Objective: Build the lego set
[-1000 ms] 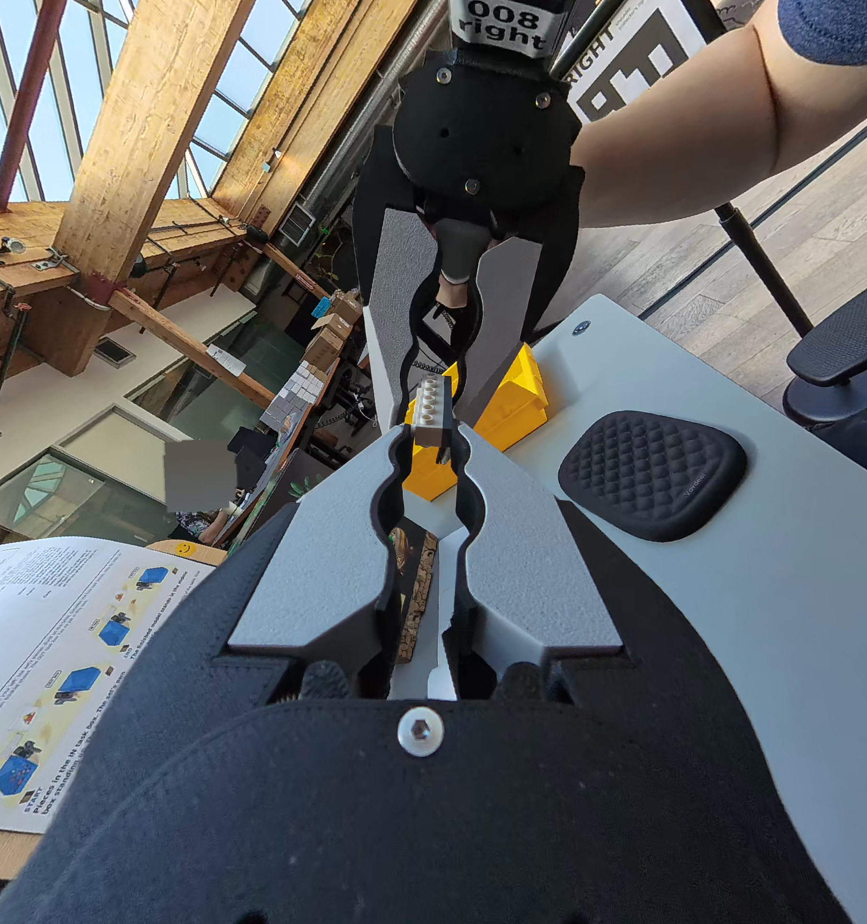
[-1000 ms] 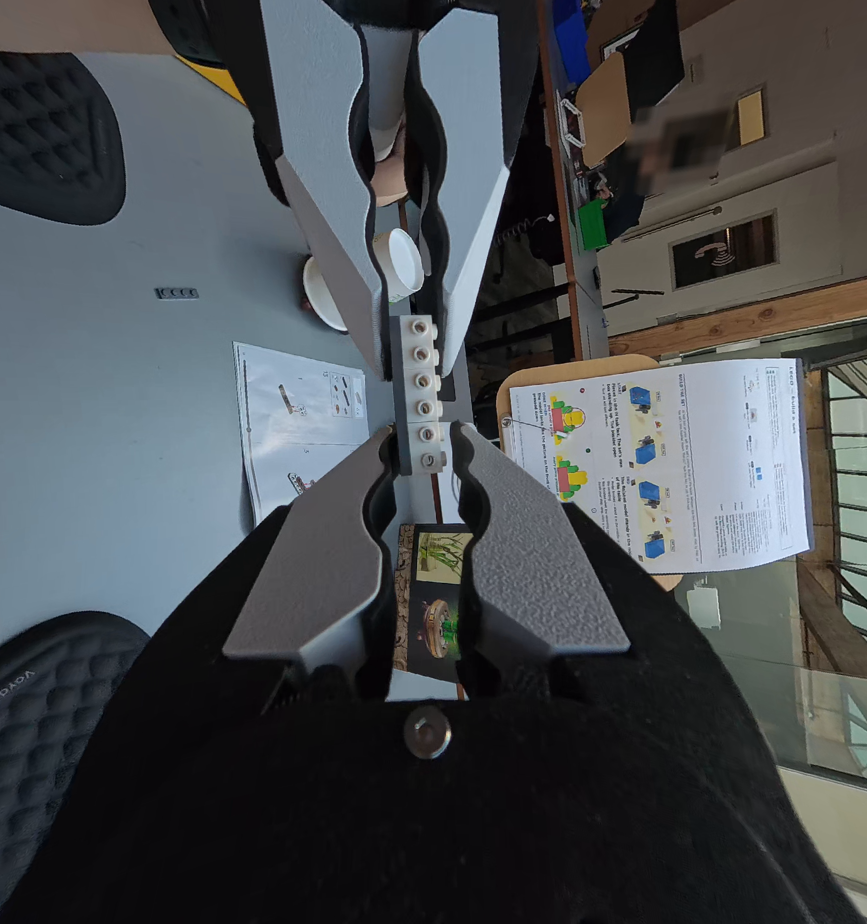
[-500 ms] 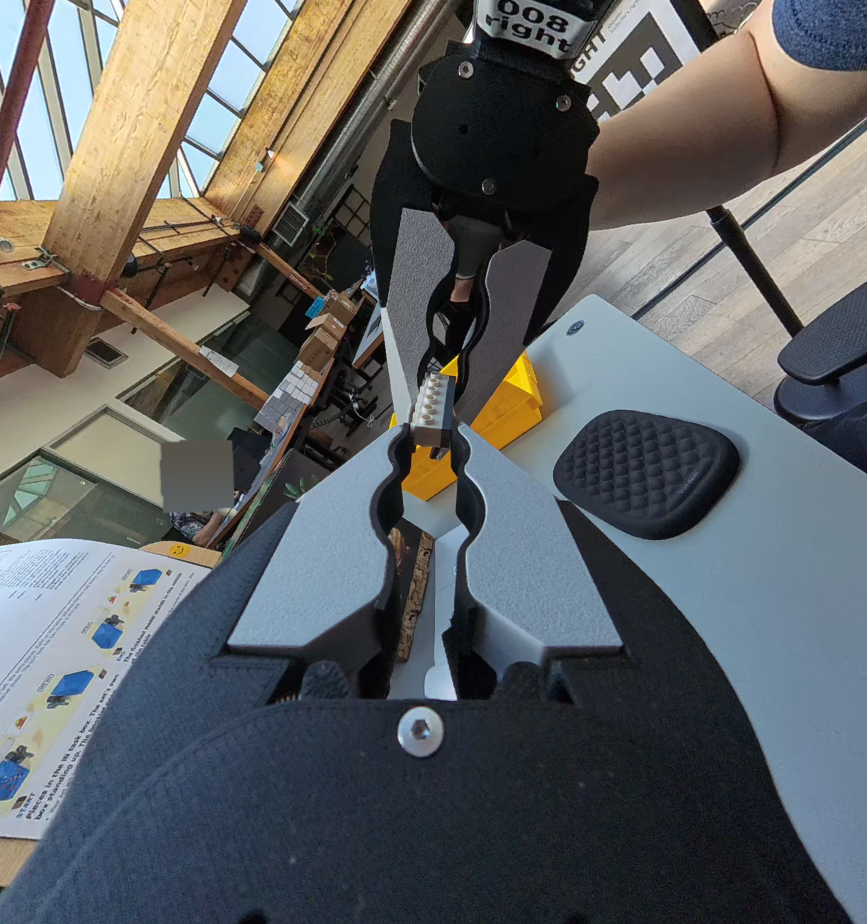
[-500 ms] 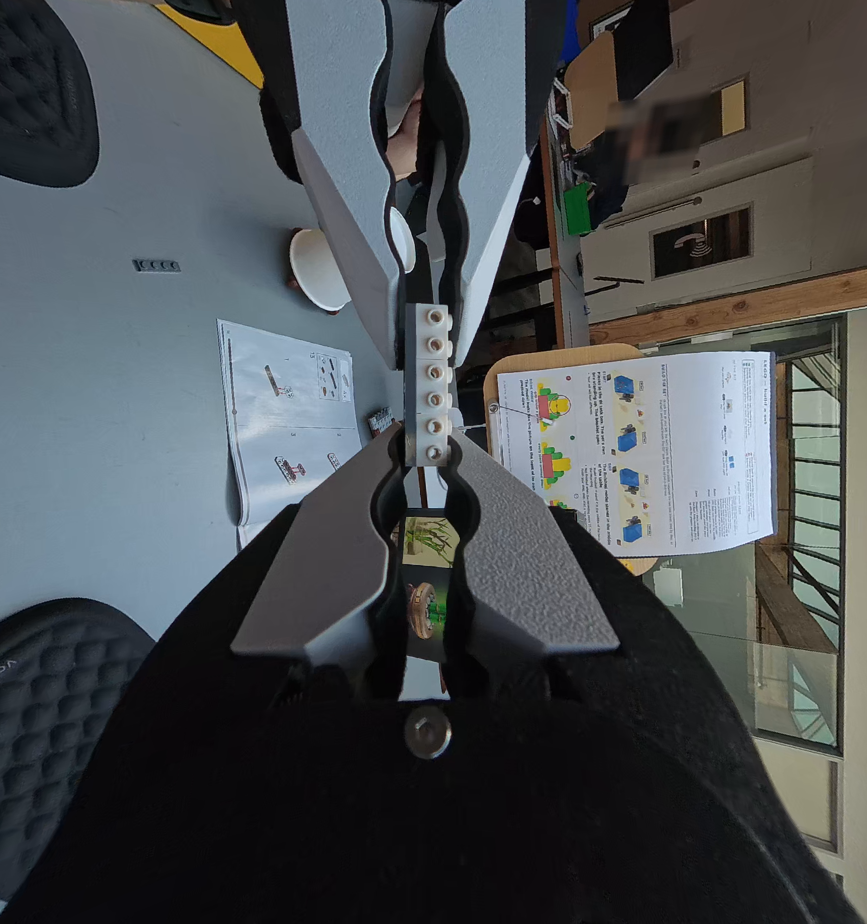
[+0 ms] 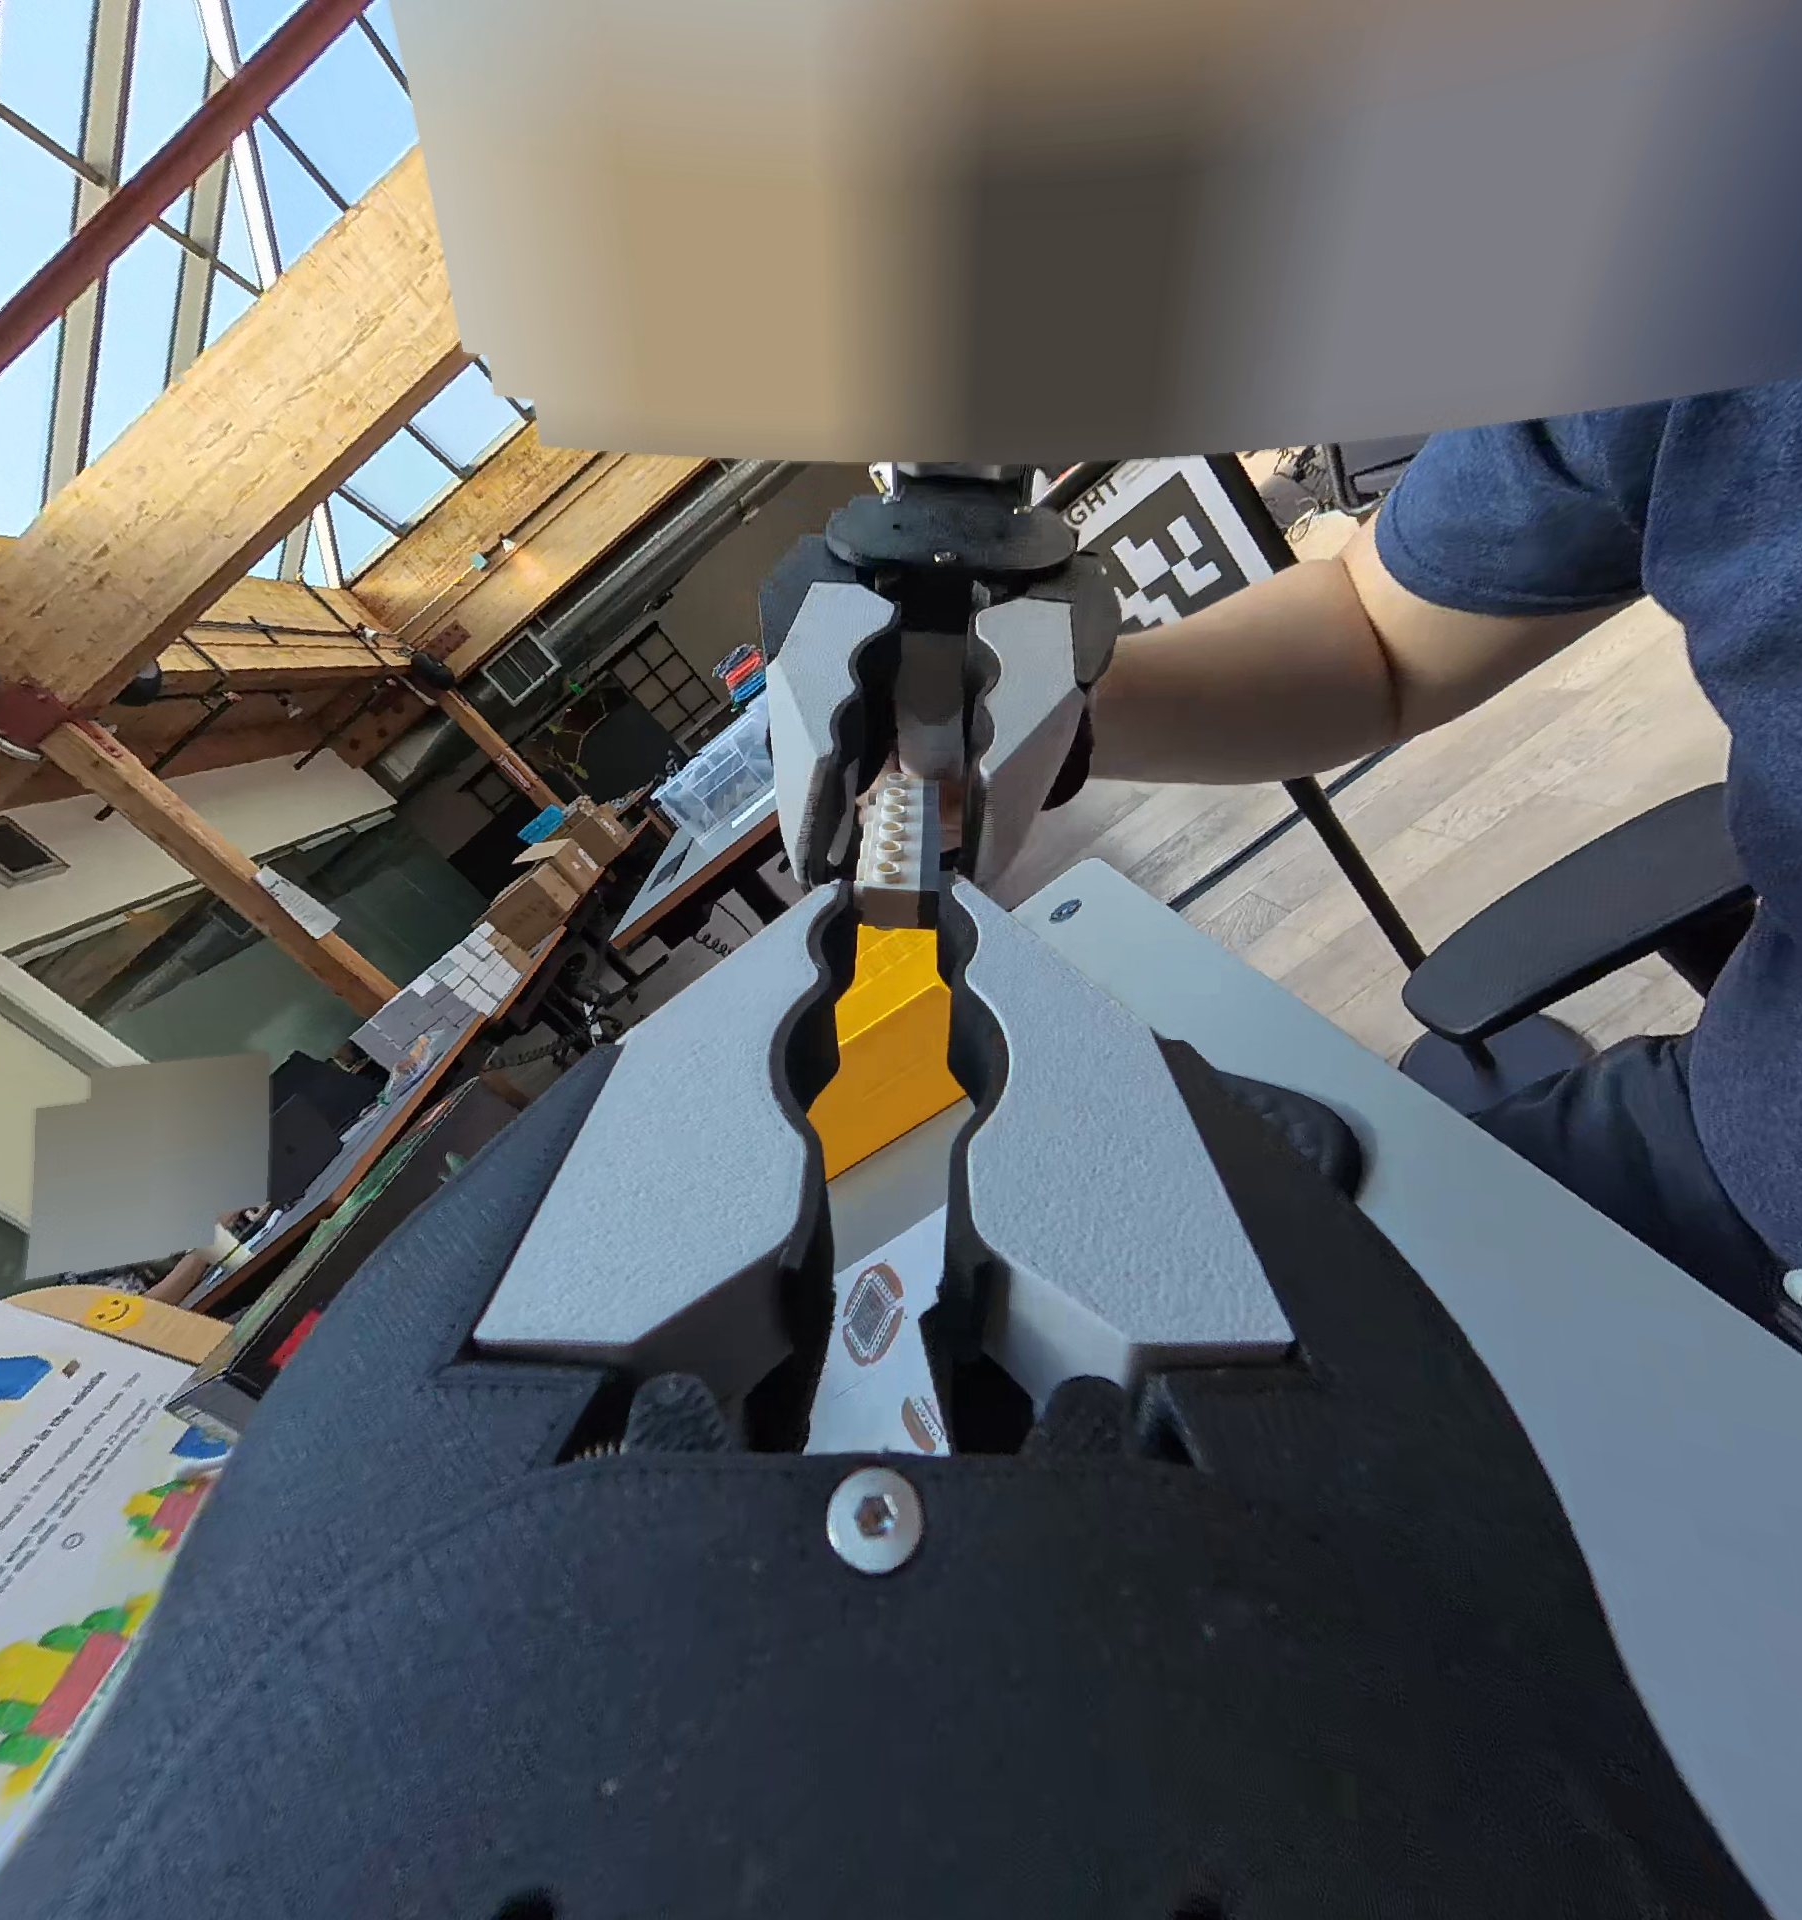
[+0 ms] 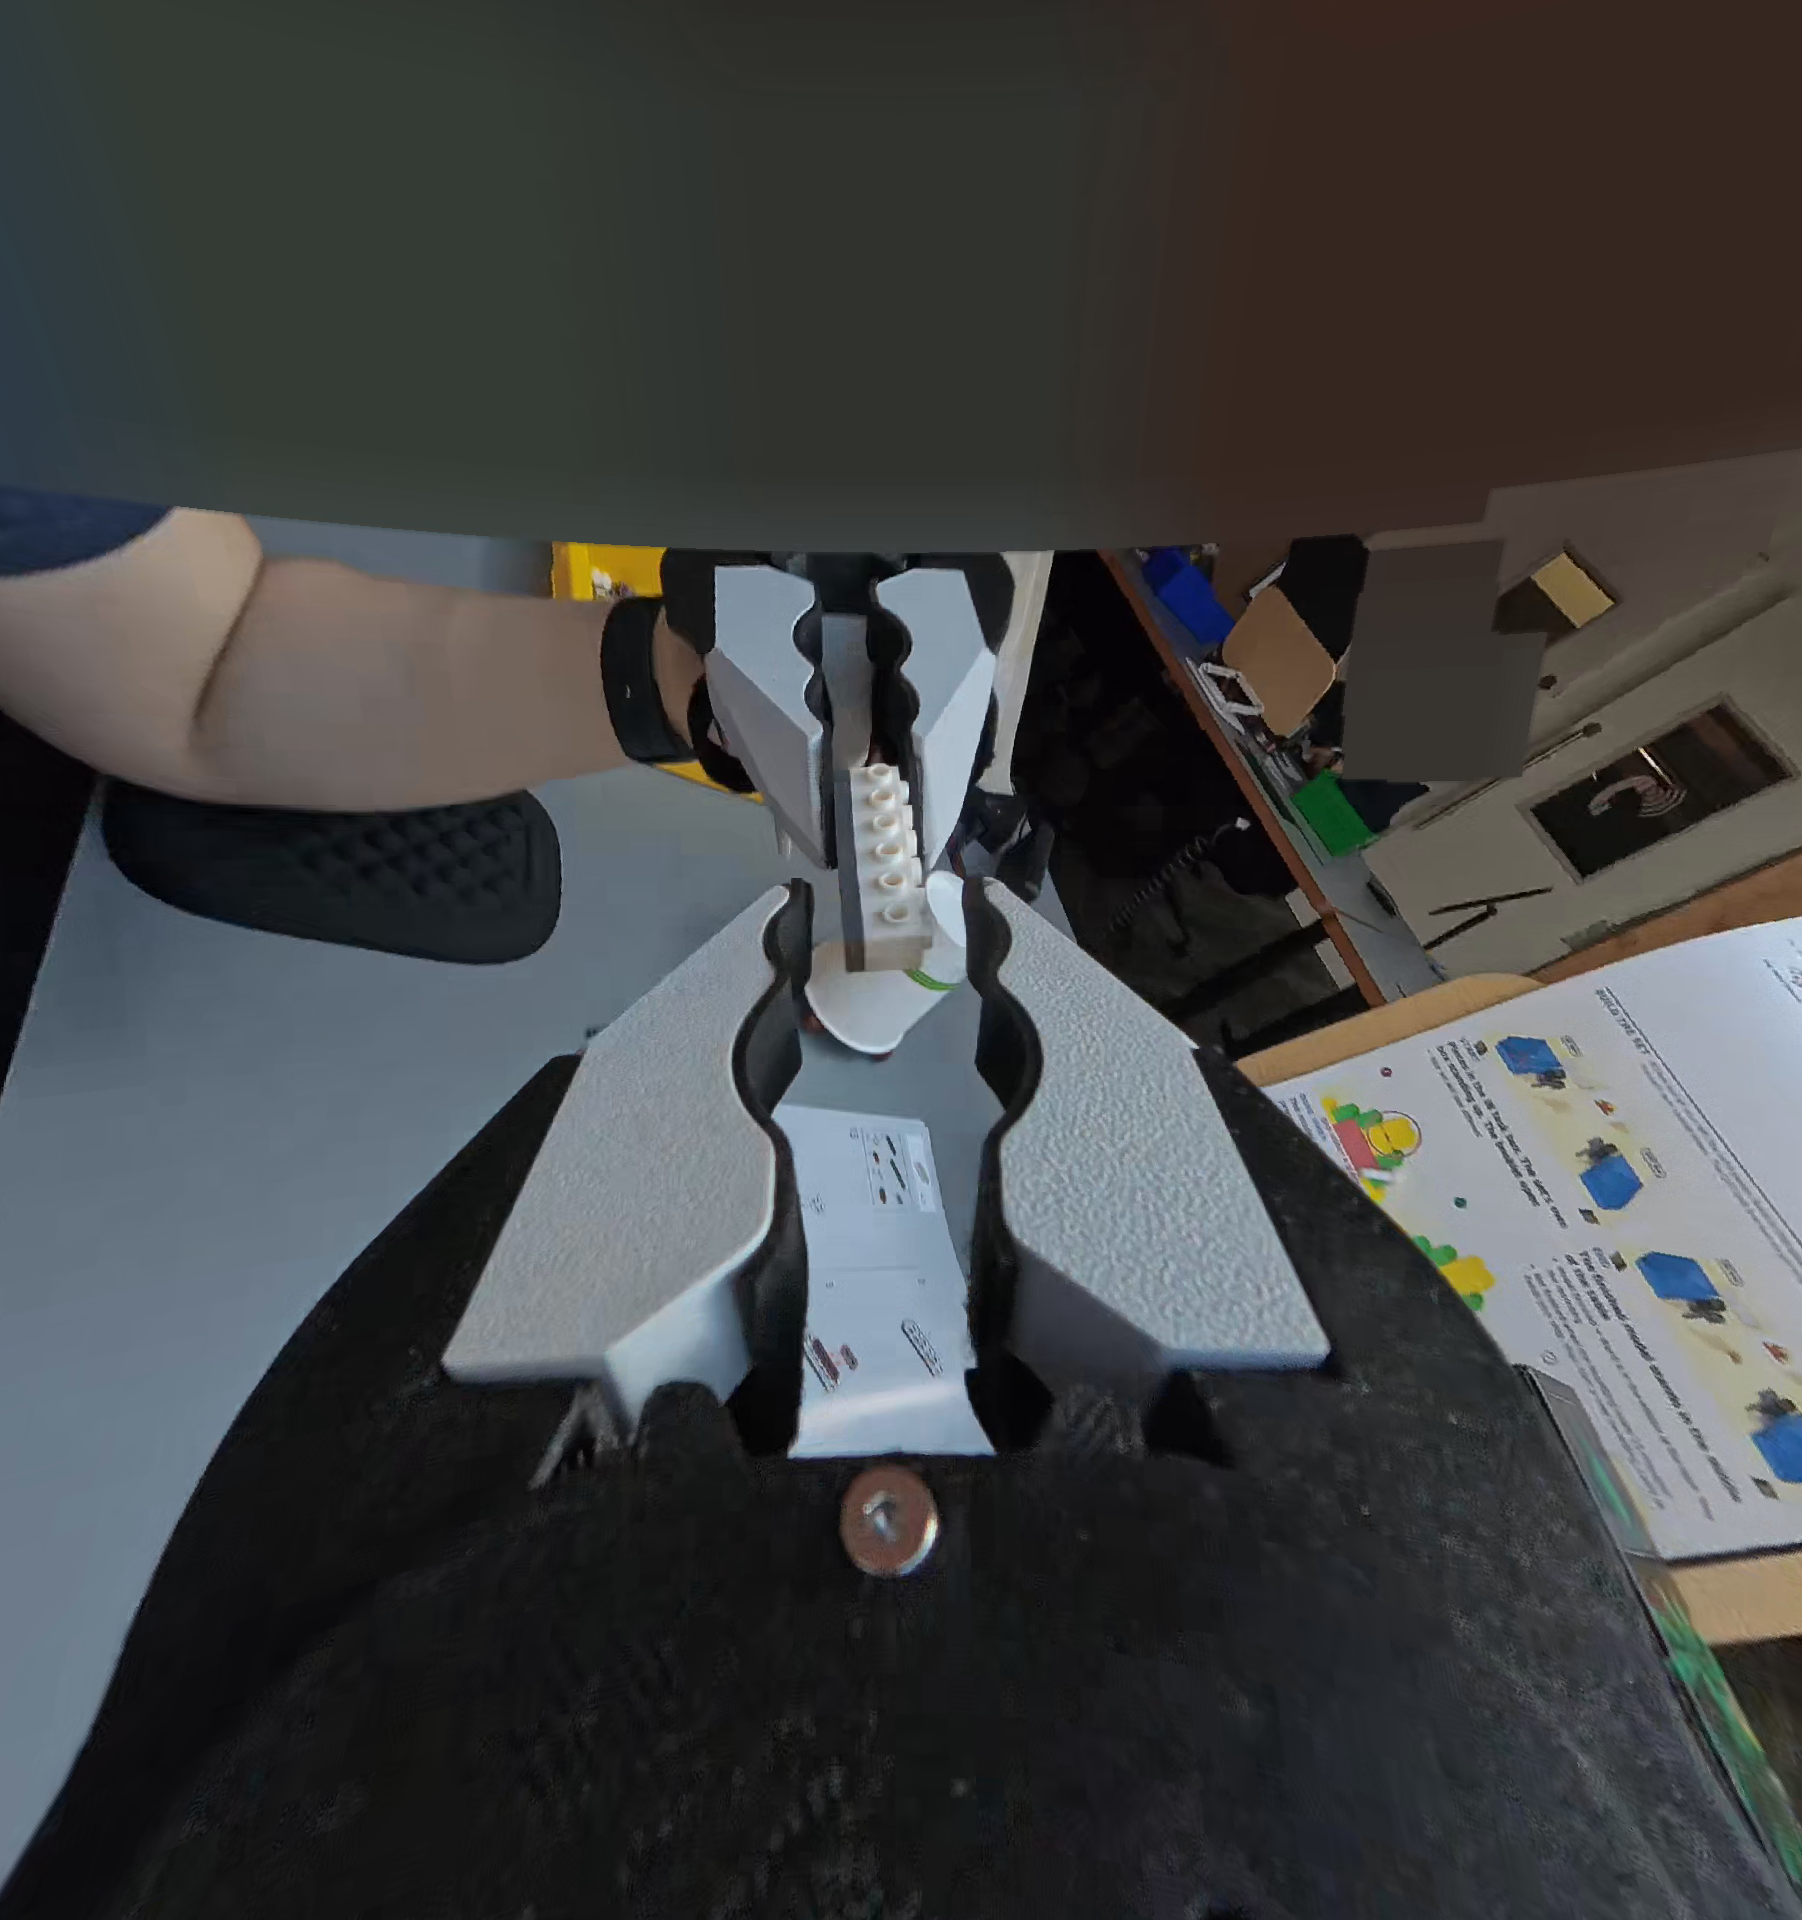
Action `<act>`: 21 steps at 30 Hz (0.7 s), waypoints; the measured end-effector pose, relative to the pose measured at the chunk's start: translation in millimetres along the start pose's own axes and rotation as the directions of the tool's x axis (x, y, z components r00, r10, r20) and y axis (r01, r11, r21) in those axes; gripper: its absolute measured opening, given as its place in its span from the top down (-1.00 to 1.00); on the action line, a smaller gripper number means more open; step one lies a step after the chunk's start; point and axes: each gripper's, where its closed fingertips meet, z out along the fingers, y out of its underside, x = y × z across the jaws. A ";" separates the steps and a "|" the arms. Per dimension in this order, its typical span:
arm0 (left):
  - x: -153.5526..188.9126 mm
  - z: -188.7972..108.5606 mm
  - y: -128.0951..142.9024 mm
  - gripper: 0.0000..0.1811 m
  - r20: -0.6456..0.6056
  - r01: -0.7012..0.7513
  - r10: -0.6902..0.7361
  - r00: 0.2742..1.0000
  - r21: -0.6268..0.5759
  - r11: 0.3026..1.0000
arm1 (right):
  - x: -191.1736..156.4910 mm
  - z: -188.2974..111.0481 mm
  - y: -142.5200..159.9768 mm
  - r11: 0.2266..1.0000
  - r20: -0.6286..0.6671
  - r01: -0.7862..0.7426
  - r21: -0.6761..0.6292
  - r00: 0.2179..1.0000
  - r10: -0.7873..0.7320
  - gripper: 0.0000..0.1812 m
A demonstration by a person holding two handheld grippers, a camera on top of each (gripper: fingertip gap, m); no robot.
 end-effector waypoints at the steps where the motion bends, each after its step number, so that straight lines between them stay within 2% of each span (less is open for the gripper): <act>1: 0.5 1.1 -3.0 0.86 -0.006 0.015 -0.015 1.000 0.027 1.000 | 1.8 -1.2 -4.1 0.997 0.007 -0.050 0.065 0.999 0.050 0.65; 4: 1.9 5.5 -7.0 0.87 -0.016 0.040 -0.039 0.999 0.075 0.996 | -2.8 -1.6 -13.6 0.966 0.077 -0.148 0.213 0.988 0.134 0.63; 6: 2.0 8.5 -4.4 0.86 -0.012 0.038 -0.037 0.999 0.070 0.997 | -2.0 -0.8 -12.8 0.959 0.060 -0.135 0.248 0.990 0.124 0.82; 13: 0.1 9.1 2.5 0.86 -0.012 0.051 -0.050 0.999 0.060 0.997 | 0.7 -3.6 -5.5 0.972 0.017 -0.066 0.225 0.998 0.063 0.80; 21: 3.0 9.0 -0.2 0.86 -0.033 0.063 -0.061 0.998 0.077 0.995 | -3.2 -8.0 -4.2 0.971 0.070 -0.098 0.217 0.994 0.085 0.84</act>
